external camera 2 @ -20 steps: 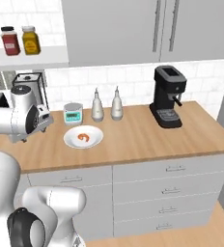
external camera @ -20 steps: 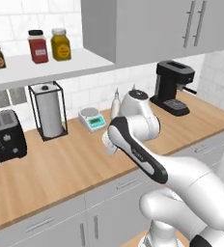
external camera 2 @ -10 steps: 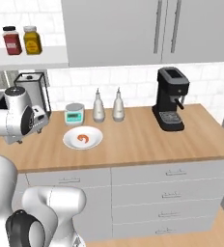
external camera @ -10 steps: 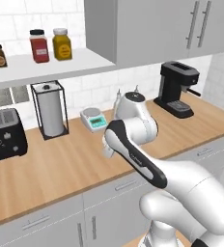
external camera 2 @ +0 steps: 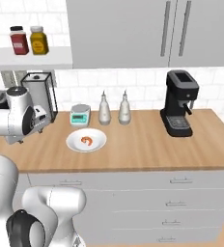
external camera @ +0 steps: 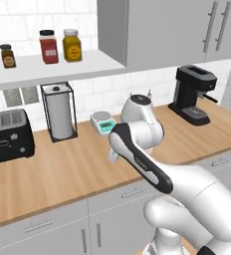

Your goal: Pick up the knife from the drawer and place it on the cutting board. Then place the meat from the plate to the cutting board.

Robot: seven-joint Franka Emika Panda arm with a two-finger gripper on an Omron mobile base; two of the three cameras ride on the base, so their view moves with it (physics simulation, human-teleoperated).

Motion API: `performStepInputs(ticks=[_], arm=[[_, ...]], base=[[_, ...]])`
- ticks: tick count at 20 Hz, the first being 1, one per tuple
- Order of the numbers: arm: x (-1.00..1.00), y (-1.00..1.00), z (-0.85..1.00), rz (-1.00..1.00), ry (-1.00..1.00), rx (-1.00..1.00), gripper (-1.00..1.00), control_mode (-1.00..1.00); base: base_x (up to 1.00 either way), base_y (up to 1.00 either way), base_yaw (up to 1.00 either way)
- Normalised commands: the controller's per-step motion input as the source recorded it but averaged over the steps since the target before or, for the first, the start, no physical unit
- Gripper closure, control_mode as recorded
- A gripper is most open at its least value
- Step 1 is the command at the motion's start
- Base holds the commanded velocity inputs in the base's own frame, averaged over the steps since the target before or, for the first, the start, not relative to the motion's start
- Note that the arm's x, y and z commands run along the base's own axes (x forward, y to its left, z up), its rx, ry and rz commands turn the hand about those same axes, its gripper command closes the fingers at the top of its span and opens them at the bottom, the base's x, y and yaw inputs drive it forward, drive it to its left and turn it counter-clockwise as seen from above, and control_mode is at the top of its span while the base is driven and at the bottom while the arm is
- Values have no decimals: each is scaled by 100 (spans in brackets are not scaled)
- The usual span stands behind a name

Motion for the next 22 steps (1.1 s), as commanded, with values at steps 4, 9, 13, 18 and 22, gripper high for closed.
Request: performStepInputs(ticks=[4, 9, 13, 18, 22], arm=[[0, 0, 0, 0, 0, 0, -100, 100], [9, -20, 0, 3, 0, 0, -100, -100], [60, -90, -21, 0, 0, -1, -100, -100], [94, -94, -39, 0, 2, 0, -100, -100], [97, -75, -36, 0, 4, 0, -100, -100]], base=[[39, -7, 20], [19, -15, 9], [0, 0, 0], [0, 0, 0], [0, 0, 0]])
